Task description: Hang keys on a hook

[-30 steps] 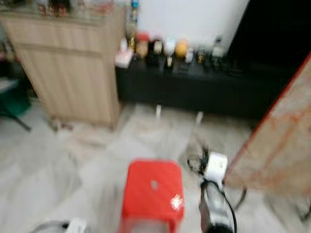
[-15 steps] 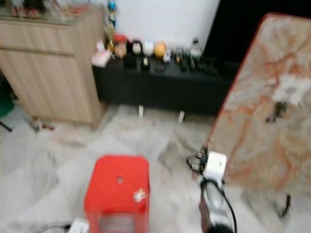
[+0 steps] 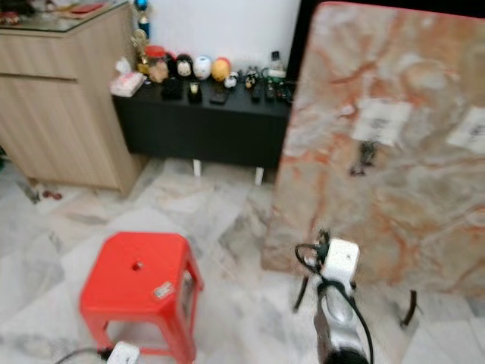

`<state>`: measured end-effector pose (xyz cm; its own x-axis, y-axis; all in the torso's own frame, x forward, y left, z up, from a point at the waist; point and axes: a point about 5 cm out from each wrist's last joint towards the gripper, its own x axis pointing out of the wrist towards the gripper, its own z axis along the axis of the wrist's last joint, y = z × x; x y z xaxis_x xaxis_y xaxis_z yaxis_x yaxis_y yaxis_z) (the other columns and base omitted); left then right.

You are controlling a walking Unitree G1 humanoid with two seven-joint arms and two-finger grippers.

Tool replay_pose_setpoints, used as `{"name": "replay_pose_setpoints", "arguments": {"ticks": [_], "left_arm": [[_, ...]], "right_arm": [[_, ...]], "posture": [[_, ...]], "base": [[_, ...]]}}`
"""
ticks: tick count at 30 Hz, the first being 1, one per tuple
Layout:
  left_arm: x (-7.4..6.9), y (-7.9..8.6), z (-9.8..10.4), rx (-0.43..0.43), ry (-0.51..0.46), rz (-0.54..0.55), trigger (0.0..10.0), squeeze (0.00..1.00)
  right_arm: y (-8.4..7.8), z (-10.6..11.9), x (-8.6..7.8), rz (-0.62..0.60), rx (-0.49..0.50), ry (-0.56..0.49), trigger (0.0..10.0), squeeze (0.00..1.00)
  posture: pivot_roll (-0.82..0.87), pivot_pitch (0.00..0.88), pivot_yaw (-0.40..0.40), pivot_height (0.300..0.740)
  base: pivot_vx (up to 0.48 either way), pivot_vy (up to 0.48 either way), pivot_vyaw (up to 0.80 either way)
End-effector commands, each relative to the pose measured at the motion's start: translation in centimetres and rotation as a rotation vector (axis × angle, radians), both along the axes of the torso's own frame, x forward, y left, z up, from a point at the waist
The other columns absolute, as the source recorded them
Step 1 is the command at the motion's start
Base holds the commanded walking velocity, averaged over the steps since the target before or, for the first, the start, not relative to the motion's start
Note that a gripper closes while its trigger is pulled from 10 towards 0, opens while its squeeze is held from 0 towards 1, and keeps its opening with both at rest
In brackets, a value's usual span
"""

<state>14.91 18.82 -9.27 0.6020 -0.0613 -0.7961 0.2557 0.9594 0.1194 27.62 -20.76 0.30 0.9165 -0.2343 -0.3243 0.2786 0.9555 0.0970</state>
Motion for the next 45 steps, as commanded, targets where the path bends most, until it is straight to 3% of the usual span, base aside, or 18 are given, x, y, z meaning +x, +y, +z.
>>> {"name": "replay_pose_setpoints", "arguments": {"ticks": [1,34,45], "left_arm": [[-0.8,0.2,-0.4,0.003,0.039,-0.007,10.0,0.0],[0.0,-0.1,-0.1,-0.036,0.026,0.043,10.0,0.0],[-0.1,0.0,-0.2,-0.035,0.03,0.048,10.0,0.0]], "right_arm": [[0.5,0.6,0.7,0.005,0.007,-0.029,10.0,0.0],[-0.5,1.9,1.9,-0.054,-0.028,-0.059,10.0,0.0],[0.0,2.0,2.2,-0.036,-0.008,-0.061,10.0,0.0]], "posture": [[0.06,0.0,-0.078,0.74],[0.04,0.0,-0.073,0.74],[0.05,0.0,-0.081,0.74]], "base": [[0.0,-0.428,0.0],[0.0,-0.03,0.0],[0.0,0.0,-0.27]]}}
